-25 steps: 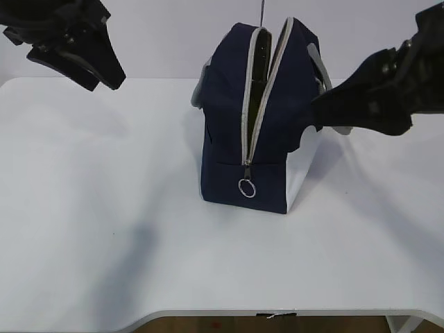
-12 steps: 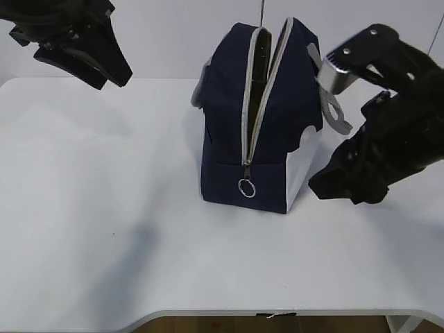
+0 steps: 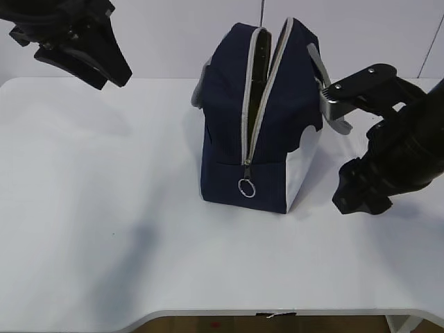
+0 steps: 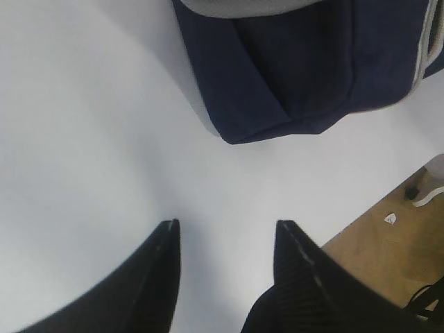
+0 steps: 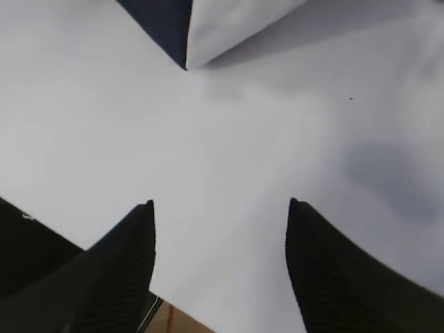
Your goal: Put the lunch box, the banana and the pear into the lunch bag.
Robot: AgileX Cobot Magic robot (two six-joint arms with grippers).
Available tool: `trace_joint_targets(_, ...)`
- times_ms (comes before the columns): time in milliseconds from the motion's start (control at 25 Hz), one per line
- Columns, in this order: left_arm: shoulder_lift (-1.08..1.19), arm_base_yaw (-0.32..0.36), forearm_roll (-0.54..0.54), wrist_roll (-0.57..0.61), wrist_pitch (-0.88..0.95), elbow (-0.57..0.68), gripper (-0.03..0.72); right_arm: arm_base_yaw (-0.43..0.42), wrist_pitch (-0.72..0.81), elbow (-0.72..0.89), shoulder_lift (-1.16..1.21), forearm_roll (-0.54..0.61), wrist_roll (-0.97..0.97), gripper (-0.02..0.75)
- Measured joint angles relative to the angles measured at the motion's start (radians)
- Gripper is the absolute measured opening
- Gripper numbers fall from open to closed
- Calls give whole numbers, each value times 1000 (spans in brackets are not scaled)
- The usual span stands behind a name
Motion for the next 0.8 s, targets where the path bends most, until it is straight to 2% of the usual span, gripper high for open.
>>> trace_joint_targets(80, 0, 0, 0, 0, 0, 0, 337, 0, -30, 2, 0, -18, 48, 473)
trace_joint_targets(200, 0, 0, 0, -2, 0, 0, 337, 24, -164, 36, 0, -26, 73, 473)
trace_joint_targets(480, 0, 0, 0, -2, 0, 0, 336, 144, -570, 222, 0, -28, 81, 473)
trace_joint_targets(800, 0, 0, 0, -2, 0, 0, 335, 154, -1074, 433, 5, -20, 83, 472)
